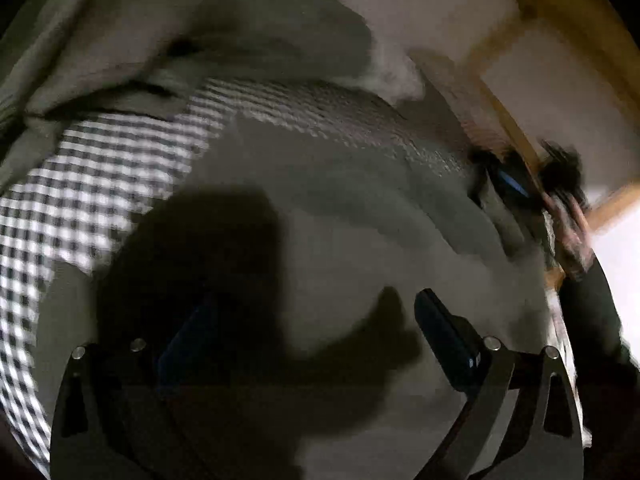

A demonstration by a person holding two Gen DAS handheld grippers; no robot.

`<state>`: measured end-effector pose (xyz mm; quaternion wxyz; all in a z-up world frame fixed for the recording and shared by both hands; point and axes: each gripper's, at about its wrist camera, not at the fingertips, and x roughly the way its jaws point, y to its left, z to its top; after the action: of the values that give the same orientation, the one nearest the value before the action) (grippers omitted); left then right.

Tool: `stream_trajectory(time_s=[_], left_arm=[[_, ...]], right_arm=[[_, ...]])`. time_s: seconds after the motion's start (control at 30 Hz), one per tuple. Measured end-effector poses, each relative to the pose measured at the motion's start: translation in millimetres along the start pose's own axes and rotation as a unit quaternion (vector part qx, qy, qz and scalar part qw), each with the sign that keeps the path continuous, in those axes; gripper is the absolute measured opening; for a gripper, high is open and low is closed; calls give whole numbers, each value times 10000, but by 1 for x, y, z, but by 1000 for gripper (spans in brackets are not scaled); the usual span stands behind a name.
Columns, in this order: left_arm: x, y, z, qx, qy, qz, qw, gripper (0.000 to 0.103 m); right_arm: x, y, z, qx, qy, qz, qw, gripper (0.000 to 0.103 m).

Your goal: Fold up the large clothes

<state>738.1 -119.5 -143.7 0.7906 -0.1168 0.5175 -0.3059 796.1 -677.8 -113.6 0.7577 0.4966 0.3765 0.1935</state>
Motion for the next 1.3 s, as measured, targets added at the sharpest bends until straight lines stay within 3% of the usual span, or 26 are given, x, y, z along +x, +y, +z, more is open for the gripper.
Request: stream_trajectory(time_s=[0.1,0.17,0.27,0.3,0.33,0.4,0.43,0.47,0.5,0.53,0.63,0.73,0.87,0.9,0.97,1.03,1.1,1.23,1.3], left_arm=[[7,24,12,-640,-138,-69,9978,97],[5,16,13,-447,-245,230,9984,97],[0,5,11,-84,-441,727,9963,97],[-4,-1,8,146,-590,1250,9903,97],[-5,-5,10,359,-686,1632,9836,97],[-11,1,11,639,-768,2099,9726,97],[-9,6,12,616,-690,2294,9689,97],[-9,12,11,547,-631,2190,9722,97],[-13,19,11,380,-618,1982,9775,97],[-18,22,9,291,-616,1881,9798,97],[-32,25,6,134,-477,1353,9896,97],[-33,26,-11,323,-83,1616,9863,97],[-28,30,-28,414,185,1564,9866,93],[-28,31,-30,468,158,1584,9861,82],[-31,36,-29,260,62,1314,9910,37],[-44,47,-28,-145,-225,974,9949,22],[-61,56,-30,-465,-572,687,9949,22],[-82,68,-44,-975,-1222,342,9871,21],[-87,65,-50,-1153,-1536,194,9812,21]], right_arm=[[-34,8,13,-203,-36,-638,9977,100],[-33,18,-1,-641,478,-990,9919,100],[-14,48,-52,-1899,1230,-1265,9658,99],[-7,56,-69,-2287,1359,-1467,9527,99],[4,63,-88,-2784,1466,-1800,9320,99],[26,65,-112,-3624,1481,-2737,8785,99],[43,59,-117,-3976,1403,-3469,8378,90],[53,51,-116,-4008,1442,-3678,8266,79],[63,42,-111,-3864,1583,-3681,8307,58],[73,29,-105,-3596,1844,-3444,8474,44],[91,11,-103,-3400,2128,-3332,8533,30],[88,6,-105,-3256,2118,-3012,8708,15],[61,-4,-100,-2788,1704,-2570,9095,11],[55,-7,-98,-2693,1551,-2492,9172,11],[42,-9,-93,-2554,1241,-2338,9299,10],[27,-9,-90,-2449,896,-2100,9423,10],[10,-8,-86,-2335,548,-1808,9538,10],[3,-21,-85,-2168,440,-1930,9559,10],[-1,-16,-88,-2190,238,-1735,9599,10]])
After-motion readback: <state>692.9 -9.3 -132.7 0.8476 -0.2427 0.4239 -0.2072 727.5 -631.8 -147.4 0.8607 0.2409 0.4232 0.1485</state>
